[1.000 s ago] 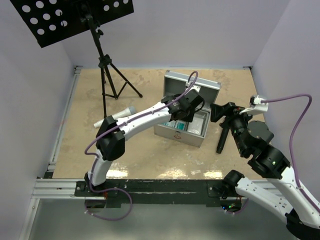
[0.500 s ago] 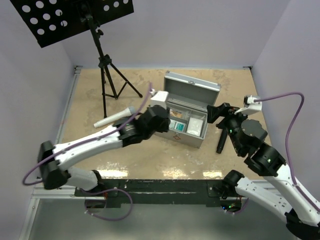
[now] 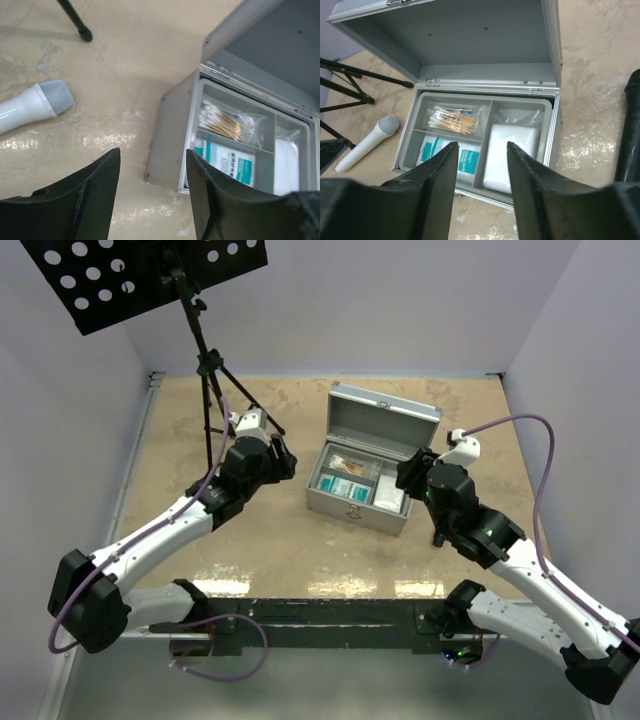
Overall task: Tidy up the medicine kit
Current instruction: Adjust the medicine box at the center of the board.
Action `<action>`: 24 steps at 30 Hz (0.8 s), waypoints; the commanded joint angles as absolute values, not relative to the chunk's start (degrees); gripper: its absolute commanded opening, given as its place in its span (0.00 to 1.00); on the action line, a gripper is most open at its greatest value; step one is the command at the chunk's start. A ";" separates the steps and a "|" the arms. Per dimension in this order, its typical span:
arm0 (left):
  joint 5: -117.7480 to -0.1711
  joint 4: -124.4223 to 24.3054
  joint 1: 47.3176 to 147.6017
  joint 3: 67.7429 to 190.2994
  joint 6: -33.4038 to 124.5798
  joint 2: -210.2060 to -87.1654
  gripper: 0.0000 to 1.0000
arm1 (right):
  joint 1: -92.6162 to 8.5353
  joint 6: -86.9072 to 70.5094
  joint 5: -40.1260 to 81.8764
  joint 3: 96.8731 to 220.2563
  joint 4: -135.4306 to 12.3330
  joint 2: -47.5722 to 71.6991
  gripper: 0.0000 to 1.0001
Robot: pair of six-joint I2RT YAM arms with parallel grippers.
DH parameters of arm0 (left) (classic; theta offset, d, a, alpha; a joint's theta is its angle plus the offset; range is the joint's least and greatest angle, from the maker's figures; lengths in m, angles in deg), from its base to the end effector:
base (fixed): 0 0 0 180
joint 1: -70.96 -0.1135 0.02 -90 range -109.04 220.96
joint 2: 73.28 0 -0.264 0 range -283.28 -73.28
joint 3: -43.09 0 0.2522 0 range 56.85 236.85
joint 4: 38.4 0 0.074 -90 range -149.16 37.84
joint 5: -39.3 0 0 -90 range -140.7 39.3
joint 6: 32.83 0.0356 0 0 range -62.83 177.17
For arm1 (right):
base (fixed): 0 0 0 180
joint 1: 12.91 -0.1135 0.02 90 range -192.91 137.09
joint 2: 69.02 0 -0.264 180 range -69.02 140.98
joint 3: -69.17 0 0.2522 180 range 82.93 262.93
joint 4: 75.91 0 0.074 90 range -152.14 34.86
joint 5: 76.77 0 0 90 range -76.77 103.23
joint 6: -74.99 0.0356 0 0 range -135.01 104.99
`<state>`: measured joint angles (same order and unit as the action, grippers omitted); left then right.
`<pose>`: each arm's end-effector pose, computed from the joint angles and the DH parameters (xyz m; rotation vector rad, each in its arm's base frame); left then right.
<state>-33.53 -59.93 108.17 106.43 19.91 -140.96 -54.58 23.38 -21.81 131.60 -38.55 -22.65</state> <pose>0.2201 -0.1539 0.2915 -0.1930 2.0313 -0.5258 0.1453 0.1019 0.3369 0.3454 1.8572 0.3654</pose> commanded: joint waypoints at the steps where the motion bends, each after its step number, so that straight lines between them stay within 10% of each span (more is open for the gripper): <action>1: -41.28 -48.22 100.51 105.89 18.32 -144.28 0.57 | -53.34 30.42 -23.59 129.69 -39.12 -24.90 0.42; 5: -47.78 -44.08 96.54 108.08 18.15 -152.36 0.54 | -52.99 34.20 -23.77 130.48 -36.13 -23.14 0.29; 14: -54.64 -35.64 93.55 114.85 19.03 -165.55 0.58 | -49.13 42.37 -17.97 127.14 -33.06 -21.12 0.74; 24: -55.02 -29.92 93.11 109.07 15.24 -166.02 0.56 | -48.07 43.61 -15.96 124.68 -36.03 -16.55 0.79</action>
<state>-55.82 -34.97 93.22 111.75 16.83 -169.79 -48.51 41.69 -18.12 126.17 -33.04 -18.80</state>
